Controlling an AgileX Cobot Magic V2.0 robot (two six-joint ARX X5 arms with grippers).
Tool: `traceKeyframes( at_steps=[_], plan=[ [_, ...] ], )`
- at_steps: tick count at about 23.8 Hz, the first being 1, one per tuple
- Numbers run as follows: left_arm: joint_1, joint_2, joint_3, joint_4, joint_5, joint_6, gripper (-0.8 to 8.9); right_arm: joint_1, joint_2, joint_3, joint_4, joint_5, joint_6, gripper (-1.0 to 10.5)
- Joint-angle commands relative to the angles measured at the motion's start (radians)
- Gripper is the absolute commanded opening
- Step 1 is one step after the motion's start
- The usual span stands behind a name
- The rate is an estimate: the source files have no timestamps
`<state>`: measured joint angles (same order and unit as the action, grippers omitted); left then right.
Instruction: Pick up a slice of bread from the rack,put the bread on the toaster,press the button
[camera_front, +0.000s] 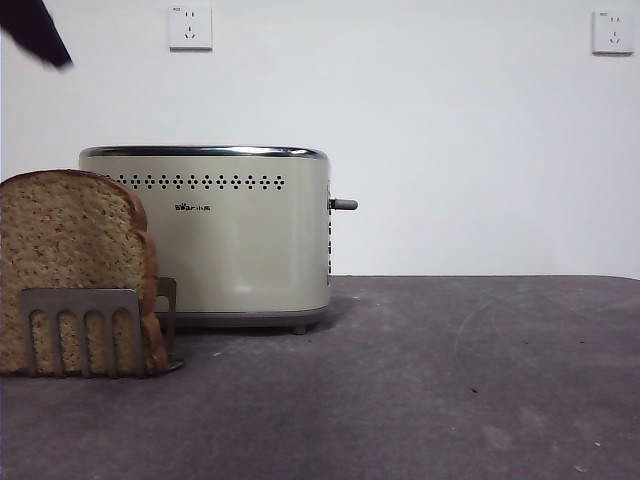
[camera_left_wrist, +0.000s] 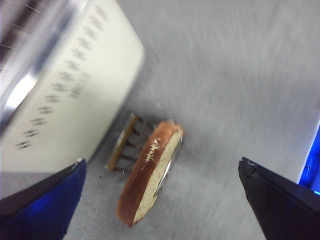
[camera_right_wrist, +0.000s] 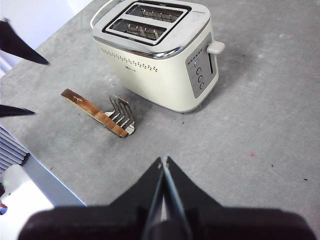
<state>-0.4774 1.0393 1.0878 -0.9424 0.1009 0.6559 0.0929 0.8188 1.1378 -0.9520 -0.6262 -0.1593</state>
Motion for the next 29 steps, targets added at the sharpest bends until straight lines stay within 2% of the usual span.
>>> traceKeyframes(
  at_steps=[1, 12, 13, 16, 17, 18, 29],
  plan=[
    [-0.023, 0.071, -0.001, -0.002, -0.047, 0.064, 5.66, 0.002, -0.001, -0.001, 0.001, -0.003, -0.015, -0.1],
    [-0.023, 0.274, -0.002, 0.040, -0.131, 0.210, 5.56, 0.002, -0.001, -0.001, 0.001, -0.003, -0.014, -0.1],
    [-0.023, 0.274, -0.002, 0.048, -0.131, 0.210, 4.99, 0.002, -0.001, -0.001, 0.000, -0.003, -0.014, -0.1],
    [-0.017, 0.274, -0.002, 0.051, -0.151, 0.213, 1.29, 0.002, -0.001, -0.001, 0.000, -0.003, -0.015, -0.1],
    [-0.013, 0.274, -0.002, 0.045, -0.152, 0.213, 0.41, 0.002, -0.001, -0.001, 0.000, -0.003, -0.015, -0.1],
    [-0.011, 0.274, -0.002, 0.042, -0.152, 0.213, -0.06, 0.002, -0.001, -0.001, 0.001, -0.003, -0.015, -0.1],
    [-0.012, 0.251, 0.000, 0.041, -0.164, 0.212, -0.06, 0.002, -0.001, 0.000, 0.001, -0.003, -0.015, -0.1]
  ],
)
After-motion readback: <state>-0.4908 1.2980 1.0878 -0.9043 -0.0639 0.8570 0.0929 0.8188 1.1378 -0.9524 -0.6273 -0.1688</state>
